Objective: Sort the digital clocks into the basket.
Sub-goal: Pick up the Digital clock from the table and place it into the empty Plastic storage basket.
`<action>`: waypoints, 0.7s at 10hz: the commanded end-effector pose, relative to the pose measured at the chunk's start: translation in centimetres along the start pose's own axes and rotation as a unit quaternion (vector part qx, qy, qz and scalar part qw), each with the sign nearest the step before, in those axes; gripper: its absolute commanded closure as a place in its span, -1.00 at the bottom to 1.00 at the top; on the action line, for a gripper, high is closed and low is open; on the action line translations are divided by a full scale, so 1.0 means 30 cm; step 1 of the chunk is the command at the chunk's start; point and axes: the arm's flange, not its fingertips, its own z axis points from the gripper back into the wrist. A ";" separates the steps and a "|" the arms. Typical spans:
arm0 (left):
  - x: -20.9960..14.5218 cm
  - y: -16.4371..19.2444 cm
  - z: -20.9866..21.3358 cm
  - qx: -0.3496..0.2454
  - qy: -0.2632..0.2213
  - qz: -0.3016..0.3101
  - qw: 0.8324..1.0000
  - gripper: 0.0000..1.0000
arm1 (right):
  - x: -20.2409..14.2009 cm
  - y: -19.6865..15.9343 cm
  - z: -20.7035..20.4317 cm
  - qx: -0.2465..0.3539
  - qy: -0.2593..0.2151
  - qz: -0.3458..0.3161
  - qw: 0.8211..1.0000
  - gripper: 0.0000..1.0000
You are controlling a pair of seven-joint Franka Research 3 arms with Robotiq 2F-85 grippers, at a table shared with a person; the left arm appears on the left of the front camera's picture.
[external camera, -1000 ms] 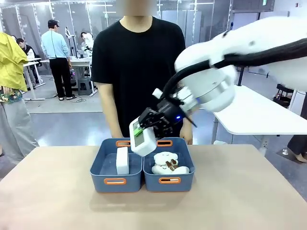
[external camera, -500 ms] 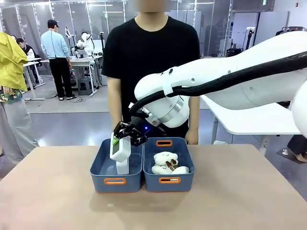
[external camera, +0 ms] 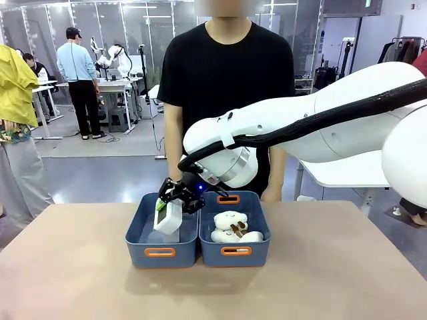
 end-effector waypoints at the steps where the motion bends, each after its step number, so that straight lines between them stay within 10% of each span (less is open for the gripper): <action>1: 0.013 -0.006 -0.001 0.003 -0.008 0.003 1.000 -1.00 | 0.000 0.037 0.050 -0.002 0.002 -0.008 1.000 -1.00; 7: 0.013 -0.006 -0.001 0.003 -0.008 0.003 1.000 -1.00 | -0.181 0.003 0.421 0.012 -0.014 0.020 1.000 -1.00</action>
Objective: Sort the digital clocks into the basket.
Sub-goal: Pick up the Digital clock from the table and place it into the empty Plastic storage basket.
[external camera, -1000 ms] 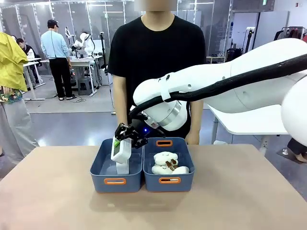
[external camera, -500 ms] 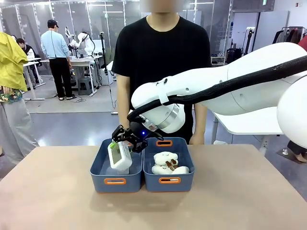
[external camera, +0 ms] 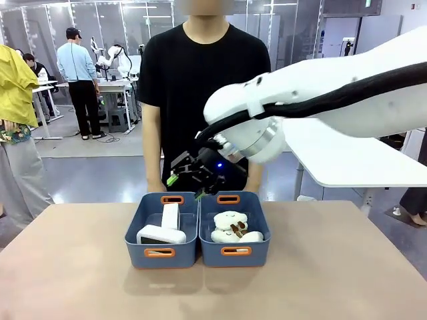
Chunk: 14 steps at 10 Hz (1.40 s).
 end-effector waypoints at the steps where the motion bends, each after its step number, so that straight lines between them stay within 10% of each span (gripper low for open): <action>1: 0.013 -0.006 -0.002 0.003 -0.007 0.003 1.000 -1.00 | 0.041 0.004 -0.088 -0.001 0.000 -0.001 1.000 -1.00; 11: 0.013 -0.006 -0.002 0.003 -0.007 0.003 1.000 -1.00 | 0.041 0.004 -0.088 -0.001 0.000 -0.001 1.000 -1.00; 14: 0.013 -0.006 -0.002 0.003 -0.007 0.003 1.000 -1.00 | -0.069 -0.020 0.059 0.095 0.069 -0.041 0.992 -1.00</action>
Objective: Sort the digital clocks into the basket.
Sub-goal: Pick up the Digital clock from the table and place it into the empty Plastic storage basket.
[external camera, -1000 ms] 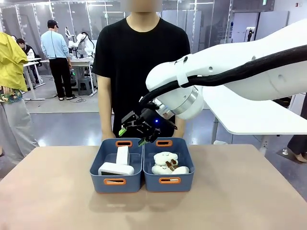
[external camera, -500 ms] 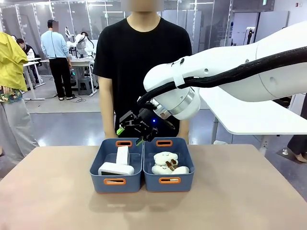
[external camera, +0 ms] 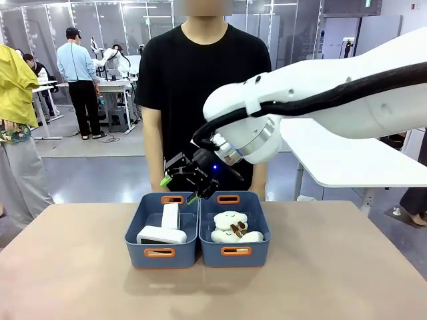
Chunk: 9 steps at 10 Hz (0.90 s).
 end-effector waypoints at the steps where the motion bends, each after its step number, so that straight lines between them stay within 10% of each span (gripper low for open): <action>1: 0.013 -0.006 -0.002 0.003 -0.007 0.003 1.000 -1.00 | -0.126 -0.087 0.198 0.075 0.004 -0.020 0.997 -1.00; 4: 0.013 -0.006 -0.002 0.003 -0.007 0.003 1.000 -1.00 | -0.282 -0.258 0.412 0.190 -0.013 0.007 0.982 -1.00; 5: 0.013 -0.006 -0.002 0.003 -0.007 0.003 1.000 -1.00 | -0.418 -0.399 0.686 0.226 -0.055 0.032 0.972 -1.00; 9: 0.013 -0.006 -0.002 0.003 -0.007 0.003 1.000 -1.00 | -0.579 -0.497 0.842 0.269 -0.072 0.007 0.960 -1.00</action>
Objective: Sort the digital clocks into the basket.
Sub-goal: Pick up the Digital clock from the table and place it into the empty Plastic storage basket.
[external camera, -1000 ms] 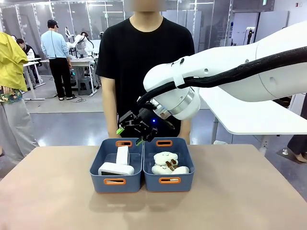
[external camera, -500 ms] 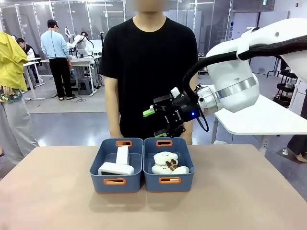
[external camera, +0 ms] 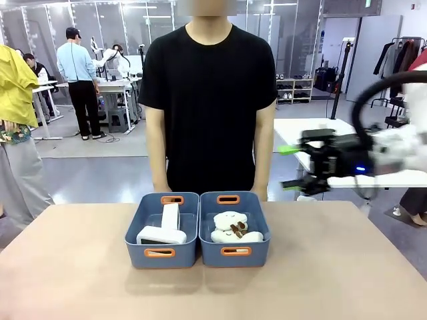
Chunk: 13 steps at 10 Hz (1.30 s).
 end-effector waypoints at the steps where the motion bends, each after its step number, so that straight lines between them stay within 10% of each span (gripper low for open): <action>1: 0.014 -0.007 -0.002 0.003 -0.007 0.003 1.000 -1.00 | -0.045 0.006 0.092 -0.026 -0.012 -0.003 1.000 -1.00; 8: 0.014 -0.007 -0.002 0.003 -0.007 0.003 1.000 -1.00 | -0.519 0.063 0.766 -0.060 -0.204 -0.069 0.975 -1.00; 13: 0.014 -0.007 -0.002 0.003 -0.007 0.003 1.000 -1.00 | -0.549 0.051 0.815 -0.061 -0.212 -0.061 0.973 -1.00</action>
